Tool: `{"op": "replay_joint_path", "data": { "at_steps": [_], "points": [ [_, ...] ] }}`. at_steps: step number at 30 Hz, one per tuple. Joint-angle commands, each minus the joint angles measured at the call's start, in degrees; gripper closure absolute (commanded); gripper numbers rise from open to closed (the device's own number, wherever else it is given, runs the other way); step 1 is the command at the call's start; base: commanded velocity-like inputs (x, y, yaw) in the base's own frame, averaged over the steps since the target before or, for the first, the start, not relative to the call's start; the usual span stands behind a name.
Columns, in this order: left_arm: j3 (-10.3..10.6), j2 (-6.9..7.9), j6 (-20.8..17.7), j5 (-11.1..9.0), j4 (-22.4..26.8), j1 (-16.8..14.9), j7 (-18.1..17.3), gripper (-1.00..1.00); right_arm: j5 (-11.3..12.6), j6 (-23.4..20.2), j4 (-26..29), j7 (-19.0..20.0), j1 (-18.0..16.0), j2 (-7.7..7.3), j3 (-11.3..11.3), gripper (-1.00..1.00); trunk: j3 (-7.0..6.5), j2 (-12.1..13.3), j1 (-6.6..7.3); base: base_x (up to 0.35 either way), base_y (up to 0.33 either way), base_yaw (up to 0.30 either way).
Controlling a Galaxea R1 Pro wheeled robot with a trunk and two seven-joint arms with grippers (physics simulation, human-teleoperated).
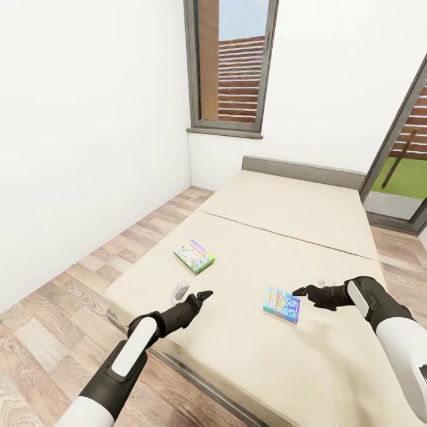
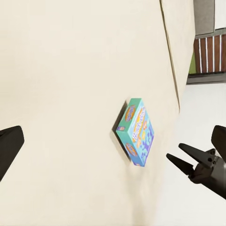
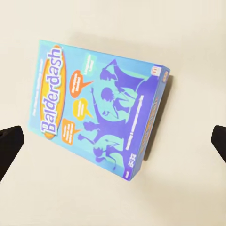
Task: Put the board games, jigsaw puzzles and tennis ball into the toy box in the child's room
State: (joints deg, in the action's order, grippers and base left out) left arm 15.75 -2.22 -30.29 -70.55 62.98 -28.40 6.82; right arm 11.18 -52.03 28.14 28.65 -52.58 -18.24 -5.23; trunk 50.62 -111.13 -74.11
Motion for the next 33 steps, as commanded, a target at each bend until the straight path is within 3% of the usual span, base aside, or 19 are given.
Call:
{"op": "replay_joint_path", "data": {
  "at_steps": [1, 10, 22, 33],
  "points": [
    [0.0, 0.0, -0.2, -0.6, 0.3, 0.0, 0.5, -1.0, 0.1, -0.2, 0.0, 0.1, 0.0, 0.02, -0.2, -1.0, 0.06, 0.0, 0.01, 0.0, 0.0, 0.0],
    [0.0, 0.02, -0.5, -0.5, 4.0, -0.5, 0.8, -1.0, 0.3, 1.0, 0.1, 0.1, 0.1, 0.04, -0.2, -1.0, 0.11, 0.0, 0.01, 0.0, 0.0, 0.0],
    [0.0, -0.02, -5.0, -1.0, 12.6, -1.9, 1.9, -1.0, 0.6, 5.5, 0.1, 0.0, 0.1, 0.05, -0.2, -1.0, 0.15, 0.0, 0.01, 0.0, 0.0, 0.0],
    [0.1, -0.14, -5.9, -1.0, 14.5, -0.6, 1.7, -1.0, 0.8, 6.1, 0.1, 0.0, -0.3, -0.26, -0.2, -1.0, 0.86, 0.0, 0.01, 0.0, 0.0, 0.0]
  ]
}}
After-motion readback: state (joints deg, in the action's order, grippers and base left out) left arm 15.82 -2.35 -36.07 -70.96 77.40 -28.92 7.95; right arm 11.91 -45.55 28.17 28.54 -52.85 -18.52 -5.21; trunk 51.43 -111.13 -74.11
